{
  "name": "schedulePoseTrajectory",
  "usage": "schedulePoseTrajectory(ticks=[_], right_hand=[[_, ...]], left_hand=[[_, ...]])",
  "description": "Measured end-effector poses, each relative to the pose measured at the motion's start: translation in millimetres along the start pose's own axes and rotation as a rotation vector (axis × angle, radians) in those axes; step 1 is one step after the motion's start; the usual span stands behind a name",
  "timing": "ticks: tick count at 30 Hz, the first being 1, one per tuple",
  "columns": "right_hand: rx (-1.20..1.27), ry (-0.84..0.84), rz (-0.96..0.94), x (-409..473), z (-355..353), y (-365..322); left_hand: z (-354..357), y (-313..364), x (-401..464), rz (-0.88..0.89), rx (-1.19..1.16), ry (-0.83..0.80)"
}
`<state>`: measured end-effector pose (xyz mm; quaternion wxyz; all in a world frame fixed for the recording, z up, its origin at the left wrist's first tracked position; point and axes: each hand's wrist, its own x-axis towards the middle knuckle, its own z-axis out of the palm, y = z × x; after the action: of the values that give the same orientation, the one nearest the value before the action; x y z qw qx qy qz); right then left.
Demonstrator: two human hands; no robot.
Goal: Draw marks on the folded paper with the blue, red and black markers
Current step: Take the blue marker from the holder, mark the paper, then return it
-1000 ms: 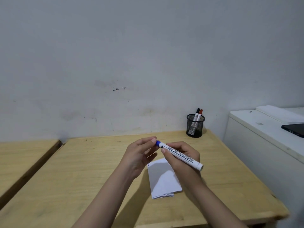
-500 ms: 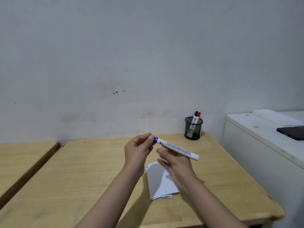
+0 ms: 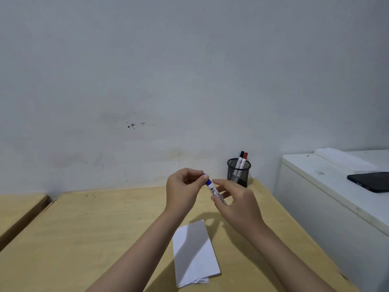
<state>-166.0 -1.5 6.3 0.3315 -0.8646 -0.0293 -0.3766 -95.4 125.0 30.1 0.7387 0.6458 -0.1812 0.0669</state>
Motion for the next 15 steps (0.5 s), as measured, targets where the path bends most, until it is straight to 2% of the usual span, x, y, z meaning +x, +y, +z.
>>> schedulePoseTrajectory(ticks=[4,7,11,15], right_hand=[[0.039,0.079,0.029,33,-14,30],[0.090,0.215,0.118,72,-35,60],[0.040,0.393,0.169,119,-53,95],[0.035,0.428,0.239,148,-42,126]], left_hand=[[27,-13,29,0.039,0.076,-0.054],[49,-35,58,0.061,0.217,-0.107],[81,-68,92,0.074,0.419,-0.169],[109,-93,121,0.107,0.569,-0.191]])
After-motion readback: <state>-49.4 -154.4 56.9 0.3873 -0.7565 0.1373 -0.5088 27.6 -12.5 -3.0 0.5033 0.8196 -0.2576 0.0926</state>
